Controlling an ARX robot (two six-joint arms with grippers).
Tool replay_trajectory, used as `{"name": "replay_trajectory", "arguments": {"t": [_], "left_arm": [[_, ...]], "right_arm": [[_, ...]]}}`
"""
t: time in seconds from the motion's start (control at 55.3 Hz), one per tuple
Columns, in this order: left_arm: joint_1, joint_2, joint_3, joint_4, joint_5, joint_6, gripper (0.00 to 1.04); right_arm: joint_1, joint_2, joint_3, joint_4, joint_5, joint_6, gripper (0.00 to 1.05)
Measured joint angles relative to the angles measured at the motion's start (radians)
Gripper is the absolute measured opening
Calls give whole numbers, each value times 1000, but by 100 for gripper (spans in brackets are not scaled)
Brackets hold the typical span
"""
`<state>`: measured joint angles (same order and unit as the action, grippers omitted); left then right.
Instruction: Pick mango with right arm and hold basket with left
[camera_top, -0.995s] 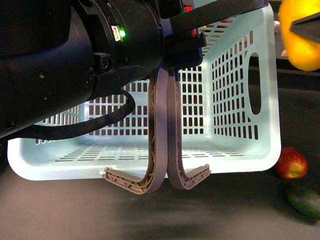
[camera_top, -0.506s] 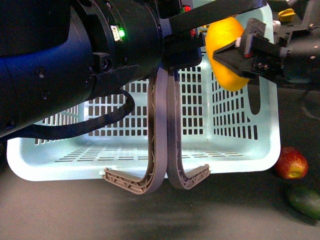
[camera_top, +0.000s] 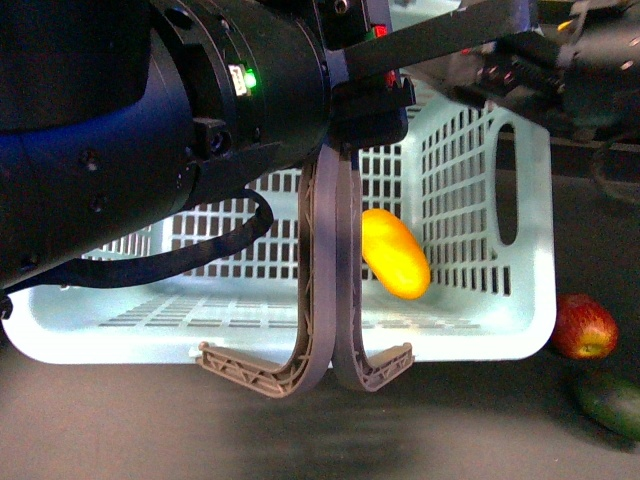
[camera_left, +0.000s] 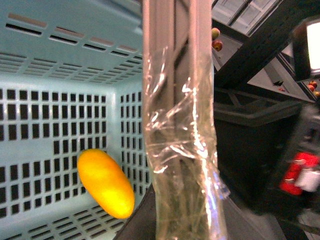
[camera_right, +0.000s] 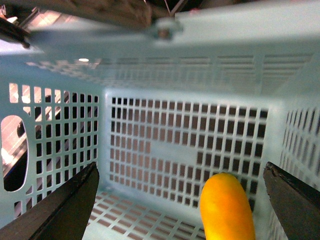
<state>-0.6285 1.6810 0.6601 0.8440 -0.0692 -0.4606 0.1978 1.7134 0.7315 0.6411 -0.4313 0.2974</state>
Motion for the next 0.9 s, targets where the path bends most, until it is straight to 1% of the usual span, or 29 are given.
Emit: {"name": "replay_trajectory", "arguments": {"t": [0.09, 0.235, 0.362, 0.488, 0.543, 0.597, 0.669, 0.904], "left_arm": [[0, 0, 0, 0, -6, -2, 8], [1, 0, 0, 0, -8, 6, 8], [0, 0, 0, 0, -3, 4, 7], [-1, 0, 0, 0, -2, 5, 7], [-1, 0, 0, 0, -3, 5, 7], [-1, 0, 0, 0, -2, 4, 7], [-1, 0, 0, 0, -3, 4, 7], [-1, 0, 0, 0, -5, 6, 7]], "right_arm": [[-37, -92, -40, -8, 18, 0, 97], [-115, -253, -118, -64, 52, -8, 97], [-198, -438, -218, -150, 77, -37, 97], [-270, -600, -303, -217, 129, -89, 97], [-299, -668, -343, -233, 163, -113, 97], [-332, -765, -410, -217, 262, -171, 97], [-344, -854, -458, -246, 346, -199, 97], [-346, -904, -483, -259, 356, -225, 97]]}}
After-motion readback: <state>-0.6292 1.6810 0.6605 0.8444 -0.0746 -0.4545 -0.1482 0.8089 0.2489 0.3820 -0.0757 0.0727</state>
